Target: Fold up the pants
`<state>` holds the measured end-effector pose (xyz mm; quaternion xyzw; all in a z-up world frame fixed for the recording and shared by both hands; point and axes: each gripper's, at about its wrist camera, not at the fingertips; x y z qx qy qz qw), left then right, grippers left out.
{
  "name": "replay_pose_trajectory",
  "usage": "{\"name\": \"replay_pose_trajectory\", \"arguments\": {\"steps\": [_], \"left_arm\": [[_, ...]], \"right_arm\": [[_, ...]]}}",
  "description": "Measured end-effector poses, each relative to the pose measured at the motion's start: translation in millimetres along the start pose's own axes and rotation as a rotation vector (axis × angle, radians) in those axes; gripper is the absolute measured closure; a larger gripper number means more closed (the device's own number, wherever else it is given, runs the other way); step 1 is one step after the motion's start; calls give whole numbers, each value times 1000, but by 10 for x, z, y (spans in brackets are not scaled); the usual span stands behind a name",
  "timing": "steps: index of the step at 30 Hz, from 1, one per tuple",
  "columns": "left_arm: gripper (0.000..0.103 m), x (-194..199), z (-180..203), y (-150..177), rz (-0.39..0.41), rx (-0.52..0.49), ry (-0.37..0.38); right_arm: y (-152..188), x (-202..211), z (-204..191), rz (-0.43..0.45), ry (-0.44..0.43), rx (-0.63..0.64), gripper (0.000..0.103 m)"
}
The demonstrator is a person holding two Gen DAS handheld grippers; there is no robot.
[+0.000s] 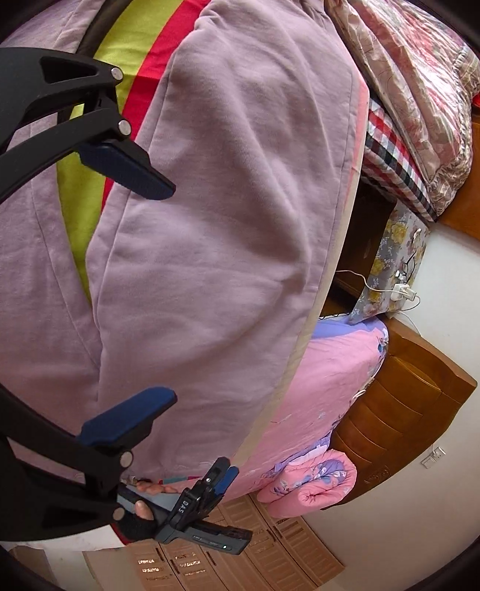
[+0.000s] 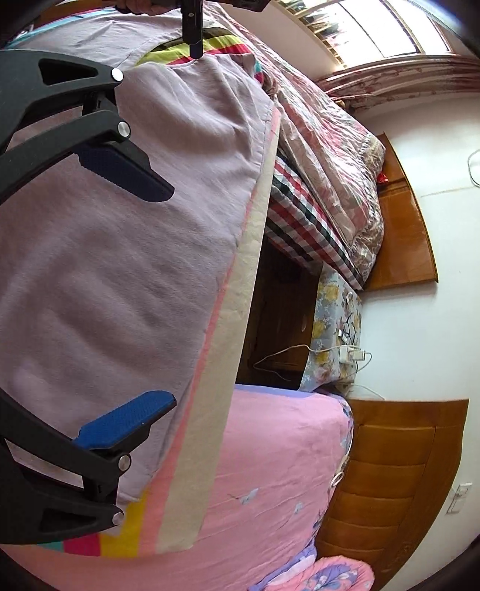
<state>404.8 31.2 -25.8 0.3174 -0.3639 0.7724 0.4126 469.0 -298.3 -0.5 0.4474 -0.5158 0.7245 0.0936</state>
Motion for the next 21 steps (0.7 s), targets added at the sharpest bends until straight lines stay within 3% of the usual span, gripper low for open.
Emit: {"name": "replay_pose_trajectory", "arguments": {"steps": [5,10,13,15,18,21], "left_arm": [[3,-256,168,-56,-17,-16,-18],[2,-339,246,48,2,2,-35],[2,-350,247,148,-9,24,-38],[2,-322,237,205,-7,30,-43],[2,-247,195,233,17,52,-43],[2,-94,107,309,50,68,-43]], "right_arm": [[-298,-526,28,-81,-131,154,14],[-444,-924,25,-144,-215,185,33],[-443,-962,-73,-147,-246,205,51],[-435,-859,-208,-143,-214,249,78],[-373,-483,-500,-83,-104,338,86],[-195,183,-895,32,15,394,88]]}}
Point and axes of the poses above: each gripper's, at about its wrist camera, not at the fingertips, and x roughly against the way its jaws point, z to its right, y to its underside, and after that the axes turned 14 degrees about x, right-handed
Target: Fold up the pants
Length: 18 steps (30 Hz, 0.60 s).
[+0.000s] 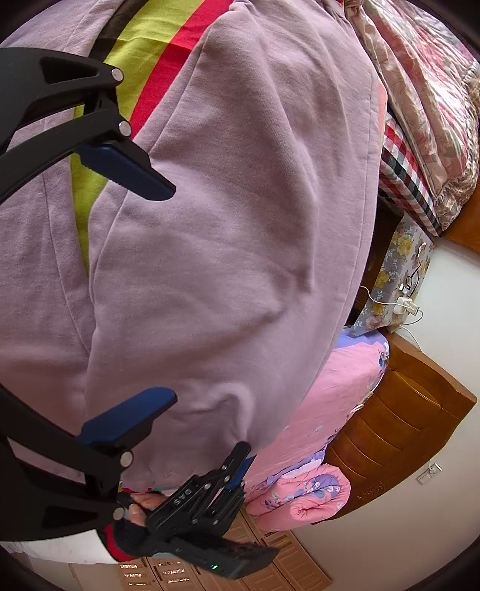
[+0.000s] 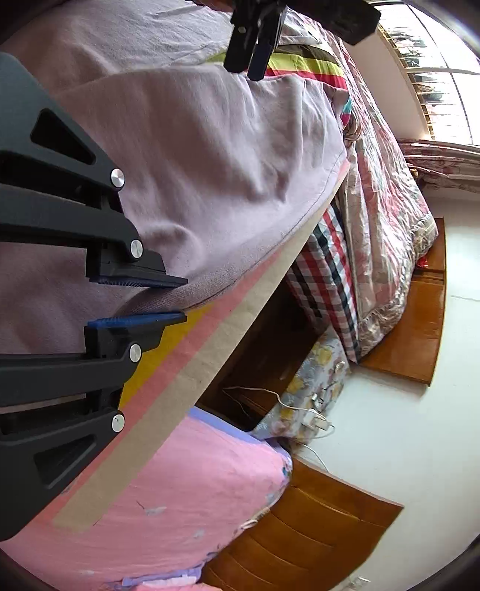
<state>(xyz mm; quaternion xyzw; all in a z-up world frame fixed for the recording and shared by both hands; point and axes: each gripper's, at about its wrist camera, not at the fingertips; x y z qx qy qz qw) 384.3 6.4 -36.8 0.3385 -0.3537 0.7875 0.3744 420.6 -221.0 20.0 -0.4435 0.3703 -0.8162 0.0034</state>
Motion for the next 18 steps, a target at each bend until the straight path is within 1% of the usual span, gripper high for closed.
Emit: {"name": "replay_pose_trajectory", "arguments": {"steps": [2,4,6,8,10,11,12,13,14,15,18], "left_arm": [[2,144,-114,82,17,19,22],[2,295,-244,194,34,31,35],[2,432,-385,323,53,39,39],[2,505,-515,456,47,40,29],[2,519,-623,580,27,31,24],[2,514,-678,630,17,28,20],[2,502,-726,679,5,29,18],[2,496,-769,729,-7,30,22],[2,498,-808,773,-17,29,30],[2,505,-845,807,-20,26,39],[2,564,-941,903,5,4,65]], "right_arm": [[50,486,-429,60,84,34,88],[175,887,-919,94,125,37,88],[354,1138,-1377,92,125,-14,88],[560,1206,-1728,51,122,-91,88],[760,1158,-1887,-15,86,-215,86],[874,1173,-1913,-27,84,-303,83],[1004,1225,-1895,-17,64,-419,72],[1147,1303,-1869,11,35,-543,65],[1304,1389,-1833,46,21,-667,52],[1450,1469,-1815,67,33,-761,48],[1831,1589,-1727,54,86,-968,48]]}}
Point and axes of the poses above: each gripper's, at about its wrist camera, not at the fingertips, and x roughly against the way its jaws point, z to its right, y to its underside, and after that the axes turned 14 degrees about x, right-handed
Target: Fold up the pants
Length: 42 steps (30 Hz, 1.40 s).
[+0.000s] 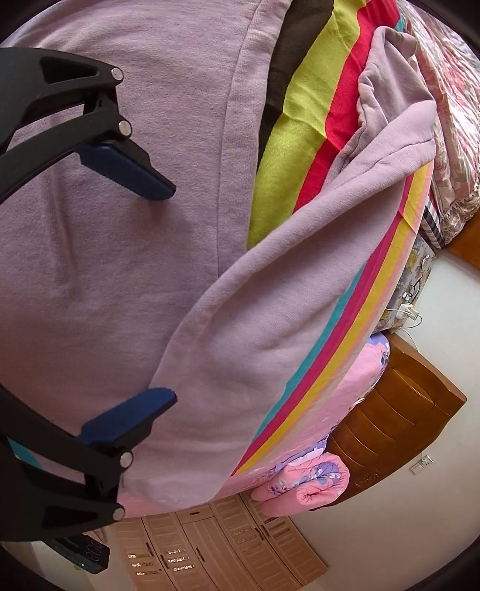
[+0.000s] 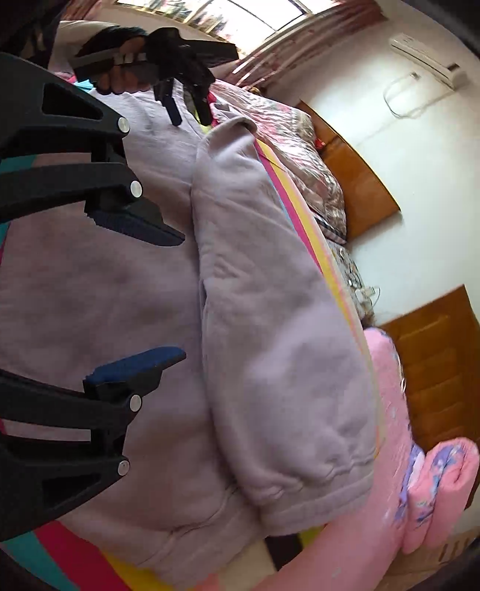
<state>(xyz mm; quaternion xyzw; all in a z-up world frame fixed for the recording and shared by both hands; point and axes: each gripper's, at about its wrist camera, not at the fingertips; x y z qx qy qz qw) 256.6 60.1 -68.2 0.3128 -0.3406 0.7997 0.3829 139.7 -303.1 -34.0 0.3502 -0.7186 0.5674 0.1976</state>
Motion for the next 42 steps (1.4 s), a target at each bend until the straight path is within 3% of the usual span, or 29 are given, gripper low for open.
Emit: {"name": "replay_pose_trajectory", "arguments": {"steps": [5,10,13,14,18,23,27,31,34,35,36,37,39,42], "left_arm": [[2,39,-39,155,49,-73,9],[1,35,10,345,114,-182,-22],[1,40,23,398,131,-214,-21],[1,44,13,400,131,-208,-13],[1,106,-100,279,81,-129,39],[4,131,-242,-75,-18,72,169],[21,107,-171,-362,18,80,160],[25,-56,-154,-664,9,139,122],[43,-238,-186,-810,-26,176,100],[62,-292,-189,-845,-34,175,79],[91,-324,-194,-878,-27,173,49],[97,-338,-215,-896,-17,180,39],[98,-300,-217,-956,-11,191,72],[98,-28,87,-1098,49,78,90]], "right_arm": [[-7,29,487,64,40,-239,48],[-153,-147,707,79,105,-345,48],[-194,-240,806,101,82,-404,48],[-205,-254,810,105,84,-402,51],[-234,-283,832,117,70,-373,87],[-136,-332,891,127,62,-380,89],[-66,-306,934,133,42,-387,89],[46,-264,1024,143,18,-396,89],[109,-235,1061,147,9,-397,89],[112,-234,1075,147,6,-398,89],[114,-227,1085,147,5,-398,89],[128,-204,1073,145,6,-396,89],[83,-162,1064,137,8,-386,90],[-244,-37,1067,145,-8,-340,91]]}}
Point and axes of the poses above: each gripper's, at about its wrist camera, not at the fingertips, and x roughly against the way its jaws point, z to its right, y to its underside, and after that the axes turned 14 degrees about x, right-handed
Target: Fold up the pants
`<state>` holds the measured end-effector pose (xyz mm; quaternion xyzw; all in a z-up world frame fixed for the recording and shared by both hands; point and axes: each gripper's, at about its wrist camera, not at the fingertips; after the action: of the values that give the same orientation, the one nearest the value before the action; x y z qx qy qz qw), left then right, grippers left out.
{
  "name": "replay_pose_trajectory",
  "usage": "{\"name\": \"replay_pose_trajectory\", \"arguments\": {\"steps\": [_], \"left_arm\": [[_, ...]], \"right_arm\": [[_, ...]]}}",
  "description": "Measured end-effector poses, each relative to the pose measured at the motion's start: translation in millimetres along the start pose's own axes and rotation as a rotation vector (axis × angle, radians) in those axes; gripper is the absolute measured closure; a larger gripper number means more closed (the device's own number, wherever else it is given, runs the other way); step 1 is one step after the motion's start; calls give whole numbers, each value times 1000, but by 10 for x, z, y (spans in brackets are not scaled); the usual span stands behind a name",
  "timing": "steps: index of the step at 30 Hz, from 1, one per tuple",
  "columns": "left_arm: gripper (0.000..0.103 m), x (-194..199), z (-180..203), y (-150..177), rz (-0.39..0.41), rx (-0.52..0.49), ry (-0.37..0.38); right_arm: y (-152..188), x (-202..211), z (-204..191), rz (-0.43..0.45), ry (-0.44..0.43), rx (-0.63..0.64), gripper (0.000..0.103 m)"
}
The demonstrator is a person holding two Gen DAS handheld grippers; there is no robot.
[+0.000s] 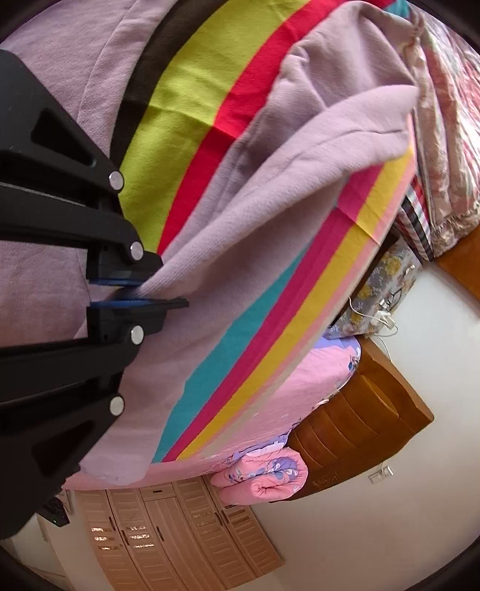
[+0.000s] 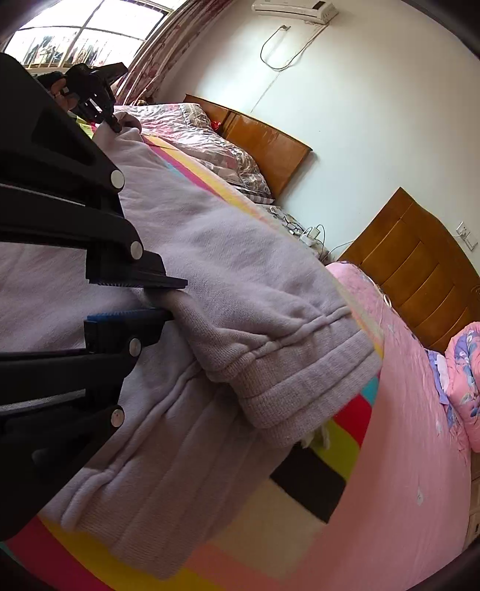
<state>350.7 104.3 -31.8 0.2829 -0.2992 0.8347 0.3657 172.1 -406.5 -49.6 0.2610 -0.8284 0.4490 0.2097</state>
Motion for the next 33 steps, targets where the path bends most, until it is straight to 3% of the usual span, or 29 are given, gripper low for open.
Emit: {"name": "replay_pose_trajectory", "arguments": {"steps": [2,6,8,10,14,16,18,20,22,24,27,33], "left_arm": [[98,225,301,-146,40,-67,16],[98,561,789,-460,46,-119,40],[97,733,904,-518,68,-121,54],[97,1014,898,-400,95,-140,100],[95,1701,725,394,172,-308,189],[94,1865,521,911,156,-391,205],[93,1783,201,1347,99,-417,174],[93,1506,-144,1650,21,-397,85],[93,1203,-435,1804,-47,-340,13],[93,1035,-584,1853,-58,-303,-17],[94,1052,-635,1773,-52,-227,35],[95,1594,-485,1805,17,-260,93]], "right_arm": [[-388,36,-153,12,-11,63,91],[-1238,50,-483,41,-50,159,92],[-1481,126,-575,74,-79,158,92],[-1508,301,-650,118,-102,180,92],[-1041,828,-489,202,-169,172,92],[-636,1055,-286,195,-150,165,92],[-197,1082,-18,119,-107,133,92],[210,913,213,-12,-39,103,92],[503,718,383,-109,27,69,92],[596,697,482,-92,15,42,93],[516,759,435,-72,19,46,93],[430,1046,282,-34,-21,77,93]]}}
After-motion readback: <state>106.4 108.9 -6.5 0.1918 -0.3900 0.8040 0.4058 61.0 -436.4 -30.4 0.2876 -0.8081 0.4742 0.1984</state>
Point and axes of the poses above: each gripper's, at about its wrist camera, not at the fingertips, and x roughly against the way its jaws point, z to its right, y to its underside, and after that the axes turned 14 degrees about x, right-handed
